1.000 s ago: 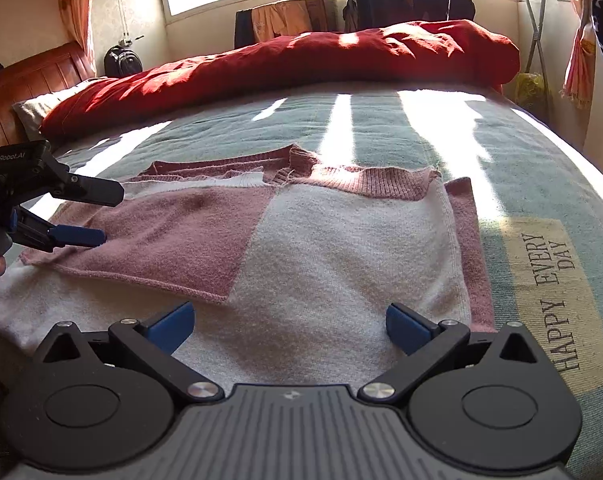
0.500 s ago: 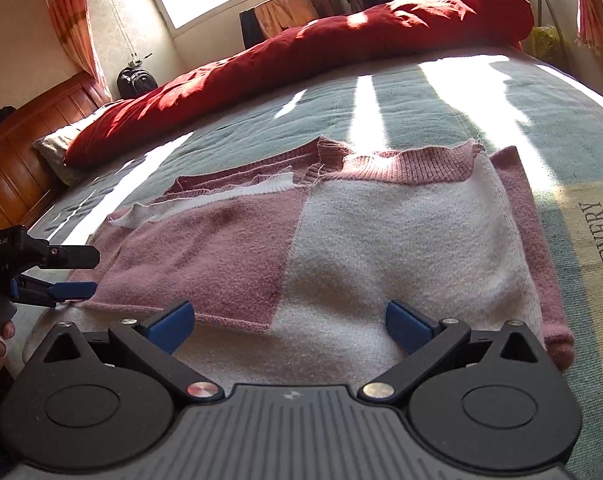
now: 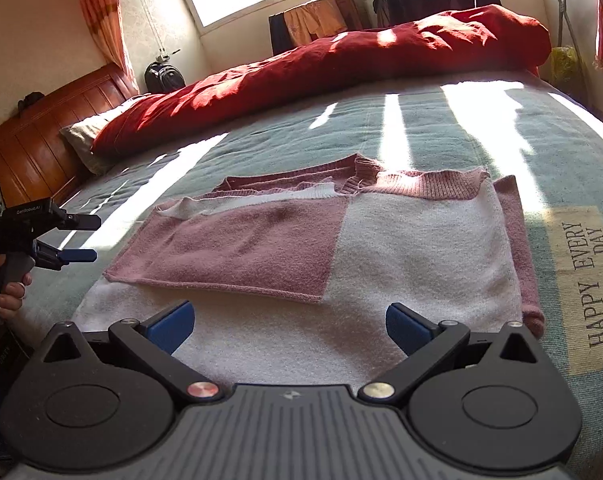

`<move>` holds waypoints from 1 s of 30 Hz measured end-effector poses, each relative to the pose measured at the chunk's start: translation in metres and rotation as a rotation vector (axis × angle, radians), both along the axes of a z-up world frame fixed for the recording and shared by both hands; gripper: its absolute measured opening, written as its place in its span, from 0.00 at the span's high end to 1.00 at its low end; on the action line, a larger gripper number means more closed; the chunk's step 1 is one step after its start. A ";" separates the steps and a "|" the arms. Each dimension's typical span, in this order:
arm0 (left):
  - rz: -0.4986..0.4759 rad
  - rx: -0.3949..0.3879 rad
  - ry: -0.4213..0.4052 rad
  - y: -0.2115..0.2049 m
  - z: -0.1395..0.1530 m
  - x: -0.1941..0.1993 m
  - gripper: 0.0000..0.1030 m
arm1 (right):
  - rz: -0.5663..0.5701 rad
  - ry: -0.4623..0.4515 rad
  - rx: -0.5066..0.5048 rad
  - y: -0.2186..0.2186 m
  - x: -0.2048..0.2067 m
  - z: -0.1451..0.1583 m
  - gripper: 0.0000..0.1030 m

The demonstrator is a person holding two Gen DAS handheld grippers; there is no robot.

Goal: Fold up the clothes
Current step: 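Roll the left gripper and close it on the sweater's side edge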

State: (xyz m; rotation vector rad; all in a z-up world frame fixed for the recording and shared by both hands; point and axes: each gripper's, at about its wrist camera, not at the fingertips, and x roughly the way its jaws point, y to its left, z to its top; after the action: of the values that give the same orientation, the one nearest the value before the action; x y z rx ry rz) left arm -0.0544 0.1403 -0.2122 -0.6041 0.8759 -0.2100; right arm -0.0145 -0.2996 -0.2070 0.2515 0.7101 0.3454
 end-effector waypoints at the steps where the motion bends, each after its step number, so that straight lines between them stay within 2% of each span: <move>1: 0.005 -0.029 0.013 0.004 -0.008 0.000 0.09 | -0.001 -0.001 -0.007 0.001 -0.001 0.001 0.00; 4: -0.013 -0.115 0.031 0.009 -0.029 0.001 0.10 | -0.011 0.012 -0.007 0.002 -0.001 0.001 0.00; 8: -0.033 -0.223 0.004 0.016 -0.043 0.009 0.10 | -0.006 0.062 0.050 0.000 -0.001 -0.005 0.00; 11: -0.059 -0.257 0.001 0.018 -0.048 0.027 0.10 | -0.013 0.079 0.051 0.000 -0.001 -0.007 0.00; 17: -0.120 -0.240 0.006 0.009 -0.053 0.073 0.09 | -0.033 0.100 0.033 0.003 0.007 -0.008 0.00; 20: -0.158 -0.234 0.016 0.005 -0.053 0.083 0.09 | -0.045 0.123 0.038 0.004 0.011 -0.010 0.00; 23: -0.181 -0.227 0.018 0.005 -0.051 0.075 0.09 | -0.046 0.137 0.039 0.005 0.012 -0.013 0.00; 30: -0.238 -0.264 0.037 0.006 -0.053 0.037 0.09 | -0.051 0.156 0.045 0.002 0.011 -0.019 0.00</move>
State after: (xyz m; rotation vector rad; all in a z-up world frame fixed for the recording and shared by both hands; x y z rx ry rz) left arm -0.0170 0.1461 -0.2654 -0.7504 0.9632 -0.5373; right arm -0.0033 -0.2975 -0.2259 0.3417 0.8481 0.2956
